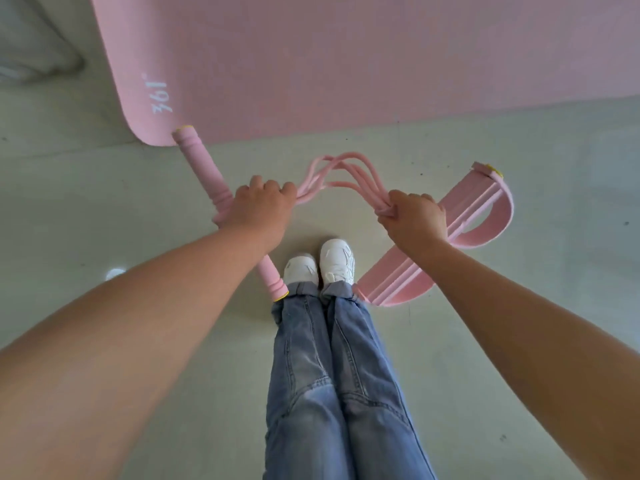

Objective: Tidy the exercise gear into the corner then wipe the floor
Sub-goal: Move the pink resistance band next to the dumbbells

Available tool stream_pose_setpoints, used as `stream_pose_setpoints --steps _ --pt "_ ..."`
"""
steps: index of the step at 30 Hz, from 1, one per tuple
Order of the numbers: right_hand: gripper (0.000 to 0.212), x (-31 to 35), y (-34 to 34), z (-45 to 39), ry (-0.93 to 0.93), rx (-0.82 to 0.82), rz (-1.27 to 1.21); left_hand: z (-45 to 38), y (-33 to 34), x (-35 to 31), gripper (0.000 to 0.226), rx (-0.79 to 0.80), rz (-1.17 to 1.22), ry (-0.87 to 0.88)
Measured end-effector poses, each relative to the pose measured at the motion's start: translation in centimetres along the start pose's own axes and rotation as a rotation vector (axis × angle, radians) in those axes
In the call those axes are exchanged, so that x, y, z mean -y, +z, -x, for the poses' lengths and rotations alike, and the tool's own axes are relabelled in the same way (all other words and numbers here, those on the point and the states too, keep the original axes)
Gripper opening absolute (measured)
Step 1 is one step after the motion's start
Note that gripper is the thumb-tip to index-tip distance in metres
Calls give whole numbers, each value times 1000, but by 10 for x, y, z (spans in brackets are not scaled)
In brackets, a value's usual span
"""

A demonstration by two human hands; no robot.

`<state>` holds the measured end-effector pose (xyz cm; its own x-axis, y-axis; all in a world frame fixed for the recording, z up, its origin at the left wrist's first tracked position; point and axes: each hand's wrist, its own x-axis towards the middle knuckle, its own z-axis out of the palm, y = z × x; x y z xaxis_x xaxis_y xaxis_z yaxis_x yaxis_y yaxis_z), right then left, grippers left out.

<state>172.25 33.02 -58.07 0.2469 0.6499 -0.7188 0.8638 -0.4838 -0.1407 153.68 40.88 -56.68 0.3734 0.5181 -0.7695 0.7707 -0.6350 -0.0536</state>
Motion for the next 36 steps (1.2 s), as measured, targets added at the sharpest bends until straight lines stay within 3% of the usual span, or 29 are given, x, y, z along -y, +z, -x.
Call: stream_pose_setpoints --steps 9,19,28,36 --pt "20 -71 -107 123 187 -226 -270 76 -143 -58 35 -125 -156 175" --pt "17 -162 -158 264 437 -447 -535 155 -259 -172 31 -244 -288 401" --pt "16 -290 -192 338 632 -587 -765 191 -364 -343 29 -313 -434 533" --pt "22 -460 -232 377 734 -674 -927 191 -451 -543 28 -398 -499 595"
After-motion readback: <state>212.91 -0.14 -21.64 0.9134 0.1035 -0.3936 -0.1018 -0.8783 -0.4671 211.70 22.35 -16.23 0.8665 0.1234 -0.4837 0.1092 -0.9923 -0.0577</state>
